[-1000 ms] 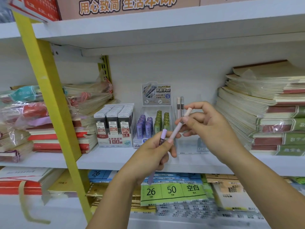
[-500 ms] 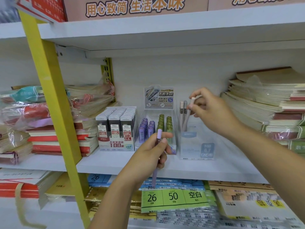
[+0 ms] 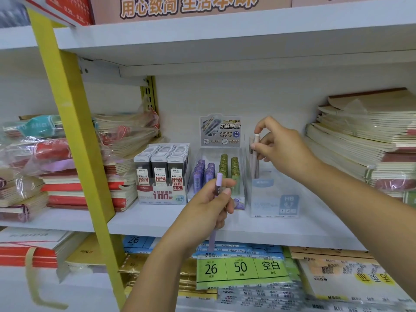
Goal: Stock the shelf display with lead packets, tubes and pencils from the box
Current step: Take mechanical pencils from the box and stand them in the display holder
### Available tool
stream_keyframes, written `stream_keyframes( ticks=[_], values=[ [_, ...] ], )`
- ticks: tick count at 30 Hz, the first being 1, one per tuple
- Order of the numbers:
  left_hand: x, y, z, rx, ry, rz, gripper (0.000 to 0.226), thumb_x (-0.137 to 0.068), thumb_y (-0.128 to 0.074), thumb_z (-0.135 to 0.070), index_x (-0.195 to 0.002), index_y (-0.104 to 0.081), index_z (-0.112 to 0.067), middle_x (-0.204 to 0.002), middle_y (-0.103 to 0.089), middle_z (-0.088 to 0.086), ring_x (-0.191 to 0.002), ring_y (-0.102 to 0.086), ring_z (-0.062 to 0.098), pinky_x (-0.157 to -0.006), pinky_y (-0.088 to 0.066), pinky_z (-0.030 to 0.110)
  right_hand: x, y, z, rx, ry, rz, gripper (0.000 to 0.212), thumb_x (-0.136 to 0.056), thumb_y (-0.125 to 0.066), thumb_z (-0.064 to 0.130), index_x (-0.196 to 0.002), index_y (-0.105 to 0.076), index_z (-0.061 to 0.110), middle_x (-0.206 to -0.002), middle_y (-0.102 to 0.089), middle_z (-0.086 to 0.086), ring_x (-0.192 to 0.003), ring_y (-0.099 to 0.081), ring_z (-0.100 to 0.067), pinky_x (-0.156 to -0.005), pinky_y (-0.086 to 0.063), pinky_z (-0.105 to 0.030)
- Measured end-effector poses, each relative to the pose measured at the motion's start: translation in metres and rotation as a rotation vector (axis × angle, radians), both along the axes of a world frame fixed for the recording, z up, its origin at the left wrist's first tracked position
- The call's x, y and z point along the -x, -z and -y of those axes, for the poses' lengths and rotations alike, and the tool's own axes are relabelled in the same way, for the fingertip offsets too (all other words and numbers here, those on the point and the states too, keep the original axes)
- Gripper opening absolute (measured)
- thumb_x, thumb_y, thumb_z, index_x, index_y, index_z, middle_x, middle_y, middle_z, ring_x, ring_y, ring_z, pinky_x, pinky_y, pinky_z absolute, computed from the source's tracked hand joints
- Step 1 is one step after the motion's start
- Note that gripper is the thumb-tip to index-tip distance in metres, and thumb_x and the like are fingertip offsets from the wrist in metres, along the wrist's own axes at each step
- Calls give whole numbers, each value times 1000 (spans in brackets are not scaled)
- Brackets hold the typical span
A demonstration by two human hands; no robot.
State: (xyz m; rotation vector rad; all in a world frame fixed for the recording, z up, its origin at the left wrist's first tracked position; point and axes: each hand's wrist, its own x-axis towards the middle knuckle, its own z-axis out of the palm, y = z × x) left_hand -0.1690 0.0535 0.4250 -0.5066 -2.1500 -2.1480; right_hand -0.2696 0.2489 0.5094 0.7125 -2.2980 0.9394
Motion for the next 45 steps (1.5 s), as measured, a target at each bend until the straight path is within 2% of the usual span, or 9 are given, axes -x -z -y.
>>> stream_keyframes(
  ticks=[5,8,11,15,20,23,28,36,45],
  values=[
    [1,2,3,-2,-4,17,24,-106,-44,-15,-117,-63,-22,-76,-61,-5,-61,-45,10,-58,-41,21,5,0,2,-89,74,54,16,-88,-69,17,-95,-55,21,-65,-66,8,-59,-63,0,-59,-49,-17],
    [-2,-1,4,28,1,-5,24,-106,-43,-18,-117,-64,-23,-79,-64,-3,-63,-51,10,-61,-46,21,-4,-4,0,-114,178,-12,10,-91,-64,20,-100,-62,18,-83,-67,5,-80,-65,-16,-73,-48,-26],
    [-6,-5,4,47,47,-27,24,-106,-43,-20,-118,-64,-25,-82,-69,0,-64,-56,11,-62,-49,22,-34,1,2,-29,157,-157,9,-93,-61,25,-96,-67,20,-89,-68,9,-80,-59,-7,-75,-47,-25],
    [-11,-11,-2,78,81,-59,21,-105,-46,-22,-115,-64,-27,-85,-71,2,-60,-55,10,-61,-49,21,-76,14,13,-28,-173,135,10,-89,-60,37,-92,-70,37,-91,-66,21,-87,-55,11,-72,-39,-5],
    [-13,-14,-16,84,94,-78,18,-104,-49,-20,-105,-66,-24,-83,-72,-1,-59,-54,7,-58,-47,19,-88,20,15,132,-283,291,8,-87,-68,27,-94,-73,26,-85,-70,23,-84,-61,7,-84,-44,-19],
    [-7,-14,-22,89,-56,-112,15,-99,-59,-19,-103,-71,-28,-80,-72,-5,-65,-59,4,-61,-49,15,-86,12,7,317,-274,244,8,-90,-64,23,-92,-70,18,-89,-74,8,-87,-67,-8,-84,-51,-25],
    [8,-9,-30,286,-548,-422,26,-87,-74,-15,-102,-66,-35,-92,-61,-13,-81,-57,-1,-69,-46,10,-71,-14,-16,696,-253,65,11,-99,-53,15,-89,-58,18,-75,-74,2,-69,-72,-17,-54,-56,-25],
    [19,0,-41,750,-547,-636,50,-94,-65,-30,-143,-51,-29,-147,-49,-16,-139,-33,2,-115,-20,23,-15,-14,-31,134,56,19,7,-95,-54,21,-96,-60,20,-90,-71,-2,-85,-69,-23,-84,-54,-49],
    [27,7,-42,744,-525,-629,52,-92,-69,-29,-141,-52,-34,-147,-47,-18,-140,-37,4,-116,-33,40,6,-5,-27,-11,3,93,6,-96,-53,20,-92,-57,24,-86,-71,2,-79,-70,-18,-81,-56,-47]
  ],
)
